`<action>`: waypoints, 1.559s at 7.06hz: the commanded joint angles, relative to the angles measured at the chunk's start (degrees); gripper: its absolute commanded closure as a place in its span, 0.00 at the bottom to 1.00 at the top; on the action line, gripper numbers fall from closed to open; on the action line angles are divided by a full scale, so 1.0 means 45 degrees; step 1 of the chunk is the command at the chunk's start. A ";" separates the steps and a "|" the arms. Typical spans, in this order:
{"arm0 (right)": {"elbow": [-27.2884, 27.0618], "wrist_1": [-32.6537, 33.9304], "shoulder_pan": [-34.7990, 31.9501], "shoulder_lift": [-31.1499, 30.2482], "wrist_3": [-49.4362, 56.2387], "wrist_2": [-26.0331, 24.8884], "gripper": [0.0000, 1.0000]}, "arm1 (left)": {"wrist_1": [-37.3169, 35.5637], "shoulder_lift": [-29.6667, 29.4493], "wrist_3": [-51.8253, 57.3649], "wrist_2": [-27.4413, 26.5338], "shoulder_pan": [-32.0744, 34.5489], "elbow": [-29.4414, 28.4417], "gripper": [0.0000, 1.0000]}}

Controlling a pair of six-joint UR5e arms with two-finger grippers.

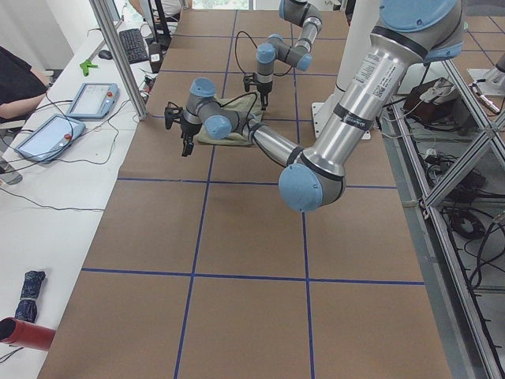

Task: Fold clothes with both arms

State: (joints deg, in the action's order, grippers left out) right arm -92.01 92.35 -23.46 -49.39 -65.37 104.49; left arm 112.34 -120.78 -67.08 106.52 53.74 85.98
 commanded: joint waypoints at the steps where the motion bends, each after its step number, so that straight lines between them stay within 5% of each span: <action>1: -0.0352 -0.0035 -0.0021 -0.0137 0.0055 -0.0095 1.00 | -0.0003 0.0003 -0.0015 0.0000 0.0011 0.0013 0.02; 5: -0.0143 -0.0674 -0.2184 -0.0040 0.1732 -0.0037 1.00 | -0.0139 -0.0153 -0.0015 0.0000 0.0050 0.0013 0.02; 8: 0.3639 -0.2807 -0.3396 0.1497 0.1618 0.0040 1.00 | -0.0178 -0.0270 -0.0035 0.0156 0.0089 0.0013 0.02; 11: 0.4665 -0.2789 -0.4004 0.1661 0.1695 0.0353 1.00 | -0.0139 -0.0270 -0.0035 0.0156 0.0089 -0.0006 0.02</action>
State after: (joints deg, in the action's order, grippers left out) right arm -72.35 79.81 -40.65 -41.64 -57.98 105.85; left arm 111.69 -121.98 -67.23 107.22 54.14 86.04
